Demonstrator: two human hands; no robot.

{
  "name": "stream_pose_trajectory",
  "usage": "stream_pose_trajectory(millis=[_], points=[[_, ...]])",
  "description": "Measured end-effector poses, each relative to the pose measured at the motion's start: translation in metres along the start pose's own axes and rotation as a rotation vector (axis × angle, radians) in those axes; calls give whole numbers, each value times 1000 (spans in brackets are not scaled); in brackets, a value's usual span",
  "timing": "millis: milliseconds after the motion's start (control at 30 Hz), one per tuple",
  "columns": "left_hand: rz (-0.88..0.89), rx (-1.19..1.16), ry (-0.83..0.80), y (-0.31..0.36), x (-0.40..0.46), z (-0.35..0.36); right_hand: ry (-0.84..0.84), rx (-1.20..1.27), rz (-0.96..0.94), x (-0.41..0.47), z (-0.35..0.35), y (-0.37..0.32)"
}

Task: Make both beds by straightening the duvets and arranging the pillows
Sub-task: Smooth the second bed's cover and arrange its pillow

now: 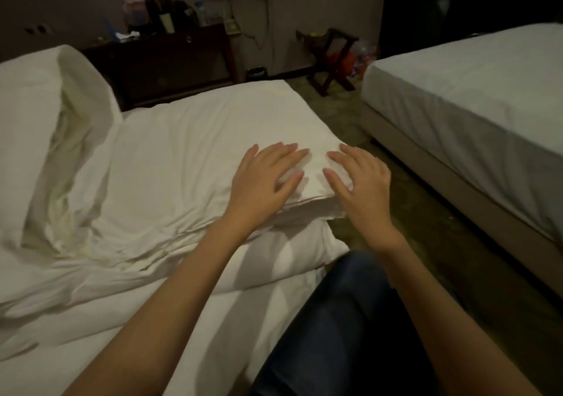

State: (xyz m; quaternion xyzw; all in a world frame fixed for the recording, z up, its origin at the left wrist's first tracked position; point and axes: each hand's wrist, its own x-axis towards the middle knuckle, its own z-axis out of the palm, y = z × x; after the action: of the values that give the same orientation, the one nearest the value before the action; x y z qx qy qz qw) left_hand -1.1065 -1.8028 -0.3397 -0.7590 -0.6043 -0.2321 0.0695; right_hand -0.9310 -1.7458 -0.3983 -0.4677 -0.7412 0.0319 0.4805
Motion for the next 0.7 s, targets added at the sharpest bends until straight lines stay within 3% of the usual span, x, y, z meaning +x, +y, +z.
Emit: stream_pose_trajectory(millis=[100, 267, 400, 700], points=[[20, 213, -193, 1, 11, 23, -145, 141, 209, -3, 8, 27], [78, 343, -288, -20, 13, 54, -373, 573, 477, -14, 20, 53], [171, 423, -371, -31, 15, 64, -435, 701, 545, -20, 37, 61], [243, 462, -311, -38, 21, 72, -468, 841, 614, -17, 58, 72]])
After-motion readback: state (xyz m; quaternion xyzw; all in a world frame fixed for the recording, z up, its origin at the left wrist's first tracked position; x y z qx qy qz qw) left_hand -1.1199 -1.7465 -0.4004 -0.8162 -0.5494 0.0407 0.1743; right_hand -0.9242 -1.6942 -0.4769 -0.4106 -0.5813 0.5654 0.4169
